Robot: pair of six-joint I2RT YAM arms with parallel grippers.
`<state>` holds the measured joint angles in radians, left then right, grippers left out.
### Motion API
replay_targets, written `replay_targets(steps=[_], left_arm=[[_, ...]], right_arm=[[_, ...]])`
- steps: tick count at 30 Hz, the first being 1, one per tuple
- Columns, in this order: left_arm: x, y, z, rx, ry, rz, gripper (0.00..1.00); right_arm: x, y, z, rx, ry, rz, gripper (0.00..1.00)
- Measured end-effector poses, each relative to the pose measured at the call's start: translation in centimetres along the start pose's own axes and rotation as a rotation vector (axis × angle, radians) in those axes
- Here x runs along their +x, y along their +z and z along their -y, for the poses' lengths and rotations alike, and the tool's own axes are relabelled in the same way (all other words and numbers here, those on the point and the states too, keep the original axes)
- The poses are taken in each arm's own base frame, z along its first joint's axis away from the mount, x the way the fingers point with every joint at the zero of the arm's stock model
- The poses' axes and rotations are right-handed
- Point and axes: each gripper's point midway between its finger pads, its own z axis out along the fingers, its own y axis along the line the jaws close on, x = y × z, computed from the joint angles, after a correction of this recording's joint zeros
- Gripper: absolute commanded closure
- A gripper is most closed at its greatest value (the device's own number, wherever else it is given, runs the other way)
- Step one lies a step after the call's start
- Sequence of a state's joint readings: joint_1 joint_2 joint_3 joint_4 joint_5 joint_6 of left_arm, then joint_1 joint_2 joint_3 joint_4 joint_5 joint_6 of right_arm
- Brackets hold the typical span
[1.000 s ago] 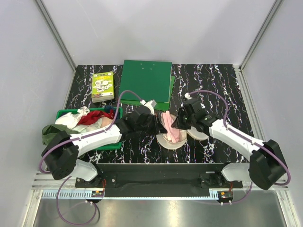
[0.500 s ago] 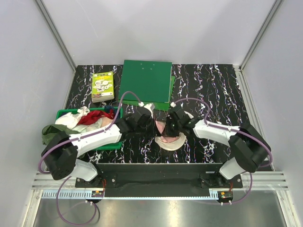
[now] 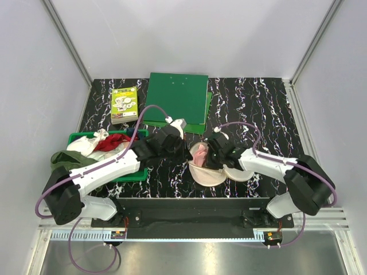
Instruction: Place the bra in the laundry bag and zip it closed
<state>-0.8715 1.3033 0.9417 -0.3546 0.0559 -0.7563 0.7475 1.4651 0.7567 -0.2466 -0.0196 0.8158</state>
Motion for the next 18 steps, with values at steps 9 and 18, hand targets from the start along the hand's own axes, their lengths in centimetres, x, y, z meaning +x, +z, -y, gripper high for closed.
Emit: replay_targets(steps=[9,18], left_arm=[[0.4,0.1,-0.4,-0.013,0.025,-0.015,1.0],[1.1,0.2,0.2,0.005,0.056,-0.034,1.0]], right_arm=[[-1.1,-4.6,-1.6,-0.074,0.0,0.058,1.0],[-1.6,-1.8,-3.2,-0.065,-0.014,0.032,1.0]])
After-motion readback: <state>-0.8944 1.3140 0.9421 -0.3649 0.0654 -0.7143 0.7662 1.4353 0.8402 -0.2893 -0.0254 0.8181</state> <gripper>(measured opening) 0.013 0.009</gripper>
